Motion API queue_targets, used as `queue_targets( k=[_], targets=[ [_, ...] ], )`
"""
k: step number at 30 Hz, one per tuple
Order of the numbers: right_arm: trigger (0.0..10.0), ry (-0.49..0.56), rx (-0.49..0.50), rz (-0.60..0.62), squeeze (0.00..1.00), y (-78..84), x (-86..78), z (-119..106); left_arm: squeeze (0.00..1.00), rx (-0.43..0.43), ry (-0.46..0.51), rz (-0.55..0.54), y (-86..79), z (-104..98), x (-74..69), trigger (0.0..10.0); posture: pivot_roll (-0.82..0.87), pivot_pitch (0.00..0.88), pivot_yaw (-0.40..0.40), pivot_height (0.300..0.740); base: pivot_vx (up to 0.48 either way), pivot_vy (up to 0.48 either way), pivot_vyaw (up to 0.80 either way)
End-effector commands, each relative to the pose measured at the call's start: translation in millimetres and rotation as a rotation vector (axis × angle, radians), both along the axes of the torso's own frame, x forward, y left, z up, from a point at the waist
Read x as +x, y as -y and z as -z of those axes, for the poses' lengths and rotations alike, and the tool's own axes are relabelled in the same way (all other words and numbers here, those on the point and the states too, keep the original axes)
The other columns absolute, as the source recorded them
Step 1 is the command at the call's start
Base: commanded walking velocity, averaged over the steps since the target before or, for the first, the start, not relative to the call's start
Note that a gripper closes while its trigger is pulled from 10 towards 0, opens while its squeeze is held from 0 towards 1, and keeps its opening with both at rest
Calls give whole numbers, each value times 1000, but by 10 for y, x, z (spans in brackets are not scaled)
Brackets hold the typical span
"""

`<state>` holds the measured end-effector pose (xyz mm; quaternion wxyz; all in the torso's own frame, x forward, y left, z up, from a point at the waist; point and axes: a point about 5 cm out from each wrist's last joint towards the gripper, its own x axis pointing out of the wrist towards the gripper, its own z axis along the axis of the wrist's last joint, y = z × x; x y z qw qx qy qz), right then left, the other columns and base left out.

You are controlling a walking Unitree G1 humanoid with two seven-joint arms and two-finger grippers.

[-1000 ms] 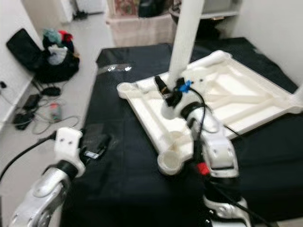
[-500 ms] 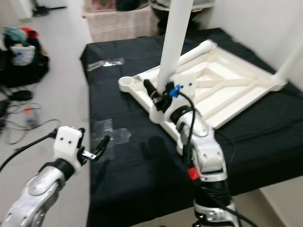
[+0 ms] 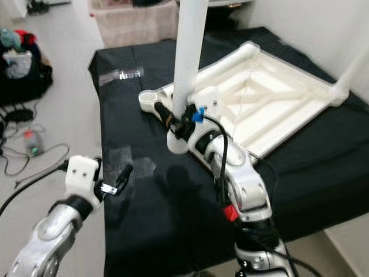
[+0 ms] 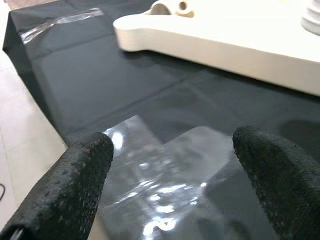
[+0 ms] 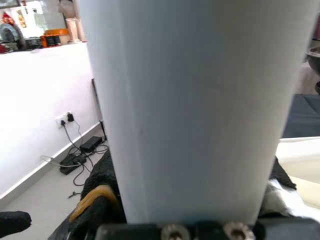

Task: Building children table

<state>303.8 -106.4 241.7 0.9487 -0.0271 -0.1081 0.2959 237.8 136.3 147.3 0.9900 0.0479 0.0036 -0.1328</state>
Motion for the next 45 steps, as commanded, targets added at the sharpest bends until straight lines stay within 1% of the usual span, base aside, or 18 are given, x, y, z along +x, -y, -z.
queue_targets(
  k=[1, 3, 7, 13, 18, 23, 26, 27, 29, 31, 34, 36, 37, 39, 40, 42, 44, 45],
  targets=[
    [10000, 23, 5, -6, 0, 13, -31, -26, 0, 12, 3, 9, 8, 2, -21, 10000, -23, 136, 23, 740, 0, -446, 0],
    [10000, 24, -4, -20, 0, 0, -41, -24, 0, 11, 3, 9, 5, -2, -24, 10000, -22, 138, 23, 740, 0, -442, 0],
    [10000, 18, -74, -94, 0, -66, -106, 35, 0, -4, 10, 1, -5, -25, -30, 10000, -22, 145, 24, 740, 0, -112, 0],
    [10000, 12, -100, -139, 0, -87, -158, 65, 0, 4, 12, -1, -5, -45, -51, 10000, -18, 170, 26, 740, 0, 0, 0],
    [10000, -6, -129, -267, 0, -69, -260, 101, 0, -9, 28, 9, -15, -113, -99, 10000, -15, 209, 28, 740, 0, 0, 0],
    [10000, -8, -150, -285, 0, -15, -235, 138, 0, -23, 43, 33, -15, -172, -129, 10000, -14, 237, 29, 740, 0, 0, 0],
    [10000, -3, -164, -295, 0, -6, -123, 162, 0, 9, 52, 68, -52, -199, -226, 10000, 5, 263, 34, 740, 0, 0, 0],
    [10000, -3, -164, -295, 0, -6, -123, 162, 0, 9, 52, 68, -52, -199, -226, 10000, 5, 263, 34, 740, 0, 0, 0],
    [10000, 19, -154, -366, 0, -4, -40, 74, 0, 50, 52, 91, -130, -189, -329, 10000, 24, 266, 36, 740, 0, 0, 0],
    [10000, 40, -138, -446, 0, 33, 16, -39, 0, 61, 49, 109, -178, -184, -409, 10000, 34, 264, 34, 740, 0, 0, 0],
    [10000, 47, -129, -477, 0, 55, 31, -85, 0, 61, 50, 115, -189, -188, -434, 10000, 34, 264, 34, 740, 0, 0, 0],
    [10000, 76, -103, -531, 0, 193, 89, -238, 0, 27, 71, 120, -189, -263, -483, 10000, 50, 263, 29, 740, 0, 0, 0],
    [10000, 76, -103, -531, 0, 193, 89, -238, 0, 27, 71, 120, -189, -263, -483, 10000, 50, 263, 29, 740, 0, 0, 0],
    [10000, 108, -124, -585, 0, 354, 110, -353, 0, -8, 100, 118, -173, -351, -525, 10000, 68, 266, 18, 740, 0, 0, 0],
    [10000, 108, -124, -585, 0, 354, 110, -353, 0, -8, 100, 118, -173, -351, -525, 10000, 68, 266, 18, 740, 0, 0, 0],
    [10000, 124, -168, -658, 0, 416, 57, -409, 0, 22, 65, 83, -231, -249, -581, 10000, 72, 280, 15, 740, 0, 0, 0],
    [10000, 124, -168, -658, 0, 416, 57, -409, 0, 22, 65, 83, -231, -249, -581, 10000, 72, 280, 15, 740, 0, 0, 0],
    [10000, 128, -181, -688, 0, 423, 38, -422, 0, 36, 48, 72, -257, -201, -605, 10000, 72, 280, 15, 740, 0, 0, 0]
  ],
)
